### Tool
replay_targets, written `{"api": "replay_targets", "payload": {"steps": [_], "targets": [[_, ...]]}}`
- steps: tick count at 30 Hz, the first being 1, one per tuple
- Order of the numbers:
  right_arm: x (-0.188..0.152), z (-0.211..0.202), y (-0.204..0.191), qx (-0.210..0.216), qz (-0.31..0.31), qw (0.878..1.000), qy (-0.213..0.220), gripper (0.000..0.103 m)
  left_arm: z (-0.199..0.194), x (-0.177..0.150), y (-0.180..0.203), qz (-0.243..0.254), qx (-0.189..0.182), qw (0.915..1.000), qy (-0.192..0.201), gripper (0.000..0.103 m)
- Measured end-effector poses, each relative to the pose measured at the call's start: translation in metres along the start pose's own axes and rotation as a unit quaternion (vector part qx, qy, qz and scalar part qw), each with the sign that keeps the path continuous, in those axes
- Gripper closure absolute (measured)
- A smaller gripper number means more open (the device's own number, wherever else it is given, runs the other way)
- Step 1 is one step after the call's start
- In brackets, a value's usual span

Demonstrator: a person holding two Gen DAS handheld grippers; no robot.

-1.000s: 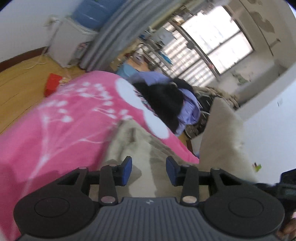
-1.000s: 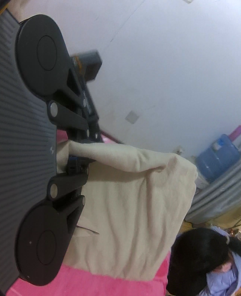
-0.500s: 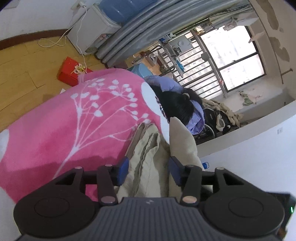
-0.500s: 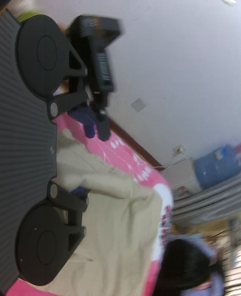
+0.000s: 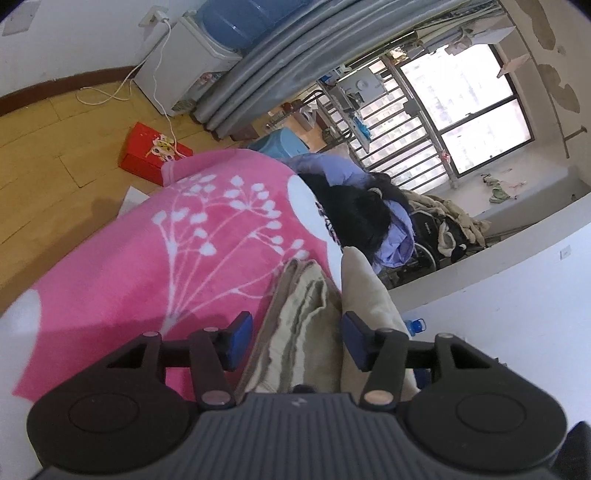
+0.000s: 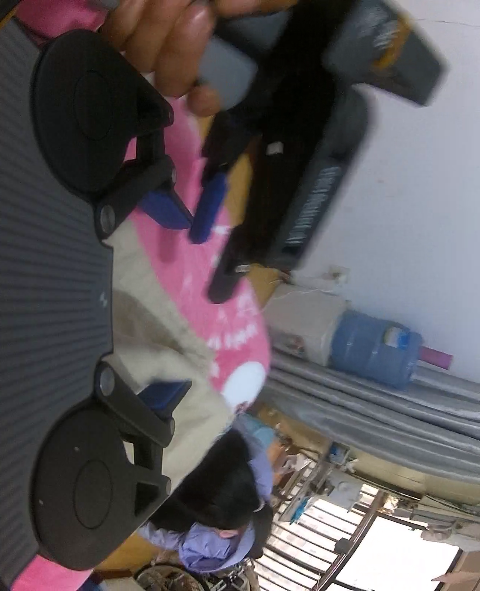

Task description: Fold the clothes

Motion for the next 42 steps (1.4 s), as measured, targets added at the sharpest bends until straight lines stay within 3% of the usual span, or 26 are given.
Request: {"api": "replay_targets", "payload": {"steps": [4,7,10,12,14,18,23,27,31,36,40,42], "targets": [[0.006,-0.018,0.006,0.078,0.035,0.995,0.051,0.008,-0.004,0.003,-0.003,-0.002,0.005,1.0,0.004,0.049],[-0.001,-0.029,0.019,0.153,0.097,0.981,0.065,0.008,-0.007,0.005,-0.007,-0.009,0.008,0.9999,0.006,0.049],[-0.018,-0.053,0.044,0.239,0.197,0.947,0.09,0.008,-0.005,0.008,-0.008,-0.017,0.003,0.9998,0.004,0.049],[-0.036,-0.076,0.061,0.274,0.243,0.922,0.123,0.009,-0.003,0.009,-0.006,-0.02,-0.005,0.9998,0.001,0.049],[-0.06,-0.101,0.086,0.271,0.288,0.906,0.151,0.009,0.001,0.01,0.002,-0.008,-0.015,0.9998,-0.006,0.048],[-0.107,-0.119,0.153,0.197,0.415,0.876,0.148,0.009,0.013,0.008,0.025,0.038,-0.002,0.9992,-0.016,0.047],[-0.156,-0.094,0.211,0.102,0.532,0.838,0.058,0.01,0.032,-0.005,0.055,0.108,0.018,0.9934,-0.036,0.047],[-0.174,-0.061,0.216,0.116,0.569,0.814,0.015,0.01,0.049,-0.026,0.076,0.205,0.07,0.9747,-0.056,0.047],[-0.183,-0.027,0.201,0.162,0.575,0.801,-0.033,0.01,0.05,-0.033,0.079,0.291,0.153,0.9445,-0.005,0.046],[-0.193,0.006,0.195,0.251,0.611,0.749,-0.051,0.009,0.06,-0.022,0.058,0.236,0.124,0.963,-0.036,0.04],[-0.183,0.018,0.19,0.305,0.61,0.73,-0.044,0.008,0.07,-0.014,0.042,0.199,0.102,0.9726,-0.062,0.029],[-0.173,0.022,0.182,0.321,0.597,0.733,-0.05,0.009,0.075,-0.011,0.032,0.174,0.091,0.9777,-0.074,0.028]]}}
Point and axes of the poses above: each gripper's, at about its wrist camera, not at the fingertips, and z roughly the way its jaws point, y to its right, x to its top, the point moved 4 cm from there along z, roughly the way its jaws point, and after that the axes turned 8 degrees about -y, right-handed, at the moved point
